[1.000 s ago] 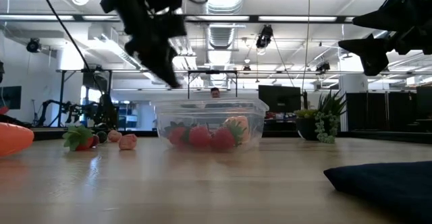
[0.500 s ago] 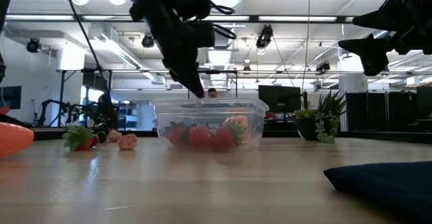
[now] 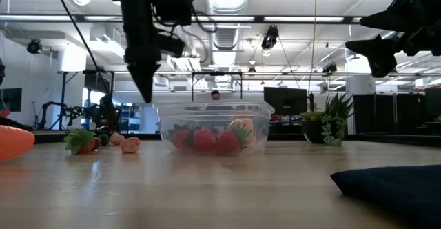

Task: Pick and placing Produce into tupperware
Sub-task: Put the top small peach into the transparent bin

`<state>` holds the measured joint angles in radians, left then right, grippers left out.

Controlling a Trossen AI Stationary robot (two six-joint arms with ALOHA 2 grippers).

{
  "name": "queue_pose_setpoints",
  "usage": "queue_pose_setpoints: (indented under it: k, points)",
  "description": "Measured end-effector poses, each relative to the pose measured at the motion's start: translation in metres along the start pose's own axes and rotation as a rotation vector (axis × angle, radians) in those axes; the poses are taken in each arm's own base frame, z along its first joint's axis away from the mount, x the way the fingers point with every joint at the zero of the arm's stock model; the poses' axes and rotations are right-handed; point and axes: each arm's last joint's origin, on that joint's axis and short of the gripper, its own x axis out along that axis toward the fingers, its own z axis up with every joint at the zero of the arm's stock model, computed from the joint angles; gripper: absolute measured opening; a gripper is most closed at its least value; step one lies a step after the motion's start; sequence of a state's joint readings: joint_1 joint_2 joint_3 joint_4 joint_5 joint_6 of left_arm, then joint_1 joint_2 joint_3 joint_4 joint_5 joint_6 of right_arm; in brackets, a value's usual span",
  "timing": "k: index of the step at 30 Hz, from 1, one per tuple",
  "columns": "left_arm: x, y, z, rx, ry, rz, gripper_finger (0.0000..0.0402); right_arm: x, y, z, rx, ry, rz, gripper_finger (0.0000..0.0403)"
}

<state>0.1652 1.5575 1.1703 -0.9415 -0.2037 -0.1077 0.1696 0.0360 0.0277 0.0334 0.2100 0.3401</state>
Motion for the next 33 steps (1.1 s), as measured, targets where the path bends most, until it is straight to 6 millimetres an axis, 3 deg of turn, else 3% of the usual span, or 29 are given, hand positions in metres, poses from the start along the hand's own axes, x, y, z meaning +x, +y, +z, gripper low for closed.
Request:
queue_pose_setpoints:
  k: [6, 10, 18, 26, 33]
  points:
    - [0.007, 0.04, -0.015, -0.458, 0.152, 0.031, 0.0207, 0.0, 0.0, 0.0, 0.0, 0.0, 0.0, 0.0247]
    - [0.016, 0.064, -0.018, -0.62, 0.212, 0.012, 0.0207, 0.0, 0.0, 0.0, 0.0, -0.001, 0.0, 0.0244]
    - [0.036, 0.084, -0.02, -0.673, 0.281, 0.006, 0.0207, 0.0, 0.0, 0.0, 0.0, 0.0, 0.0, 0.0246]
    - [0.076, 0.079, -0.033, -0.634, 0.396, 0.019, 0.0207, 0.0, 0.0, 0.0, 0.0, 0.0, 0.0, 0.0242]
    - [0.091, 0.074, -0.047, -0.63, 0.421, 0.018, 0.0207, 0.0, 0.0, 0.0, 0.0, 0.0, 0.0, 0.0246]
